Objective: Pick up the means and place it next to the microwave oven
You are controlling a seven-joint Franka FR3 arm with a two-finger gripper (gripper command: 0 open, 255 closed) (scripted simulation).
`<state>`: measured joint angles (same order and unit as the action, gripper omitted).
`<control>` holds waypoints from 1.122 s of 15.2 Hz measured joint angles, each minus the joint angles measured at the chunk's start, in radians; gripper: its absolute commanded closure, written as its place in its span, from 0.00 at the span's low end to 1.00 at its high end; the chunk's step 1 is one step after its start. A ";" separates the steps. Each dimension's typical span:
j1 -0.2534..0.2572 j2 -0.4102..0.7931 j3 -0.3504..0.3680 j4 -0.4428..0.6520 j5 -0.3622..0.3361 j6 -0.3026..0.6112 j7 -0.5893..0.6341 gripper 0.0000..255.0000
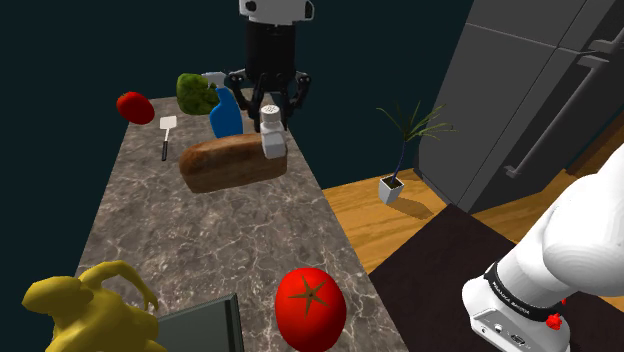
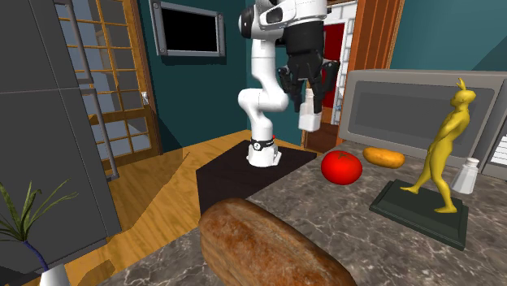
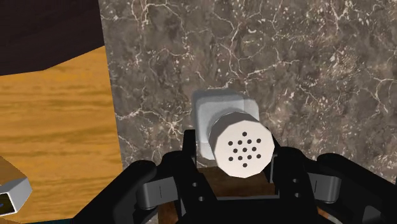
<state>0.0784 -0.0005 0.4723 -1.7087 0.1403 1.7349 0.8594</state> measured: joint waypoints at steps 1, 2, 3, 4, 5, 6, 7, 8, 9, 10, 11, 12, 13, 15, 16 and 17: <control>-0.001 -0.001 -0.001 0.013 0.000 -0.014 0.000 1.00; -0.001 0.004 -0.001 0.032 -0.002 -0.028 0.003 1.00; -0.001 0.008 -0.001 0.050 -0.004 -0.043 0.005 1.00; 0.000 0.007 0.000 0.064 -0.004 -0.057 0.009 1.00; 0.000 0.008 0.000 0.077 -0.005 -0.070 0.011 1.00; 0.001 0.012 0.001 0.094 -0.007 -0.082 0.014 1.00; 0.000 0.015 0.000 0.113 -0.008 -0.098 0.014 1.00; 0.001 0.021 0.001 0.132 -0.012 -0.112 0.018 1.00; 0.002 0.025 0.001 0.149 -0.013 -0.125 0.021 1.00; 0.002 0.027 0.002 0.167 -0.014 -0.140 0.024 1.00; 0.003 0.034 0.003 0.189 -0.017 -0.157 0.028 1.00; 0.004 0.040 0.004 0.209 -0.021 -0.171 0.031 1.00; 0.006 0.046 0.005 0.226 -0.023 -0.182 0.036 1.00; 0.007 0.050 0.005 0.260 -0.025 -0.212 0.039 1.00; 0.009 0.060 0.007 0.284 -0.030 -0.227 0.044 1.00; 0.011 0.068 0.008 0.309 -0.033 -0.244 0.049 1.00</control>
<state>0.0893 0.0676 0.4804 -1.4002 0.1069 1.4912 0.9082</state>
